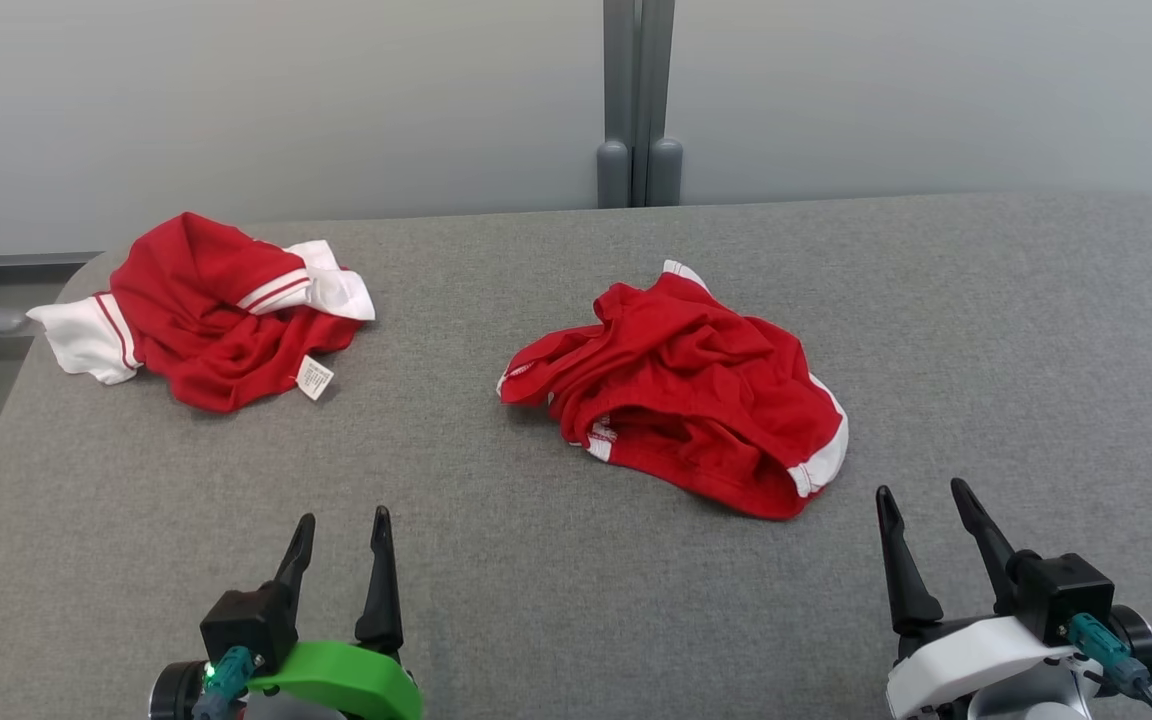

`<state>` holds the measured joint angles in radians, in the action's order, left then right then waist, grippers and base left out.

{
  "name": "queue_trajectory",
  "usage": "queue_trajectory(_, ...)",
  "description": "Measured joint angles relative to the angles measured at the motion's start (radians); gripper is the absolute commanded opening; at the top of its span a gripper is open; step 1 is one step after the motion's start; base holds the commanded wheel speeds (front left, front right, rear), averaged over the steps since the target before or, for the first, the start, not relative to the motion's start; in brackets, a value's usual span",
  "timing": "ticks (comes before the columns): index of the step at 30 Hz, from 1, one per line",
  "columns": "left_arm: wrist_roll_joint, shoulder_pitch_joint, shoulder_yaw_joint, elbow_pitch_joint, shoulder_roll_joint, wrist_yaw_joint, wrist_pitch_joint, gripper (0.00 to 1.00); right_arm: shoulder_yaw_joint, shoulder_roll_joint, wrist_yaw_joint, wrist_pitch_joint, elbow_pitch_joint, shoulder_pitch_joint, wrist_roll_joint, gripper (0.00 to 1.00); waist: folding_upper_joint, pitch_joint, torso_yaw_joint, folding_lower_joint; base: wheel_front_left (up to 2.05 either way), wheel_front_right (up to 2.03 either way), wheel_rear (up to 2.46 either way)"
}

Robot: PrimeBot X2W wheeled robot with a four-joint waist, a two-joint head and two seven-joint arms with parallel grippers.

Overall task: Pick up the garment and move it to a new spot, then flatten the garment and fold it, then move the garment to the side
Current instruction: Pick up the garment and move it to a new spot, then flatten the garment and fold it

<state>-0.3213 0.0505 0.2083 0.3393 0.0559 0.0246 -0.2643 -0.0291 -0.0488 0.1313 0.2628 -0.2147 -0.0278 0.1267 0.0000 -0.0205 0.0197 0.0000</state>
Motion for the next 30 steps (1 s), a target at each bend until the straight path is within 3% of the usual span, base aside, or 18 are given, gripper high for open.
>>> queue_trajectory(18,0.022,-0.004,-0.009,0.012,-0.005,-0.010,0.000,1.00,-0.006,0.000,0.000,0.000,-0.035,-0.002,-0.026,1.00,0.0000,0.012,-0.001,-0.0001,0.00,0.00,0.00)
queue_trajectory(30,0.015,0.041,0.020,-0.019,-0.006,-0.007,0.000,1.00,0.020,0.000,0.000,0.000,-0.365,0.219,-0.147,1.00,0.0000,0.074,0.078,0.0000,0.00,0.00,0.00)
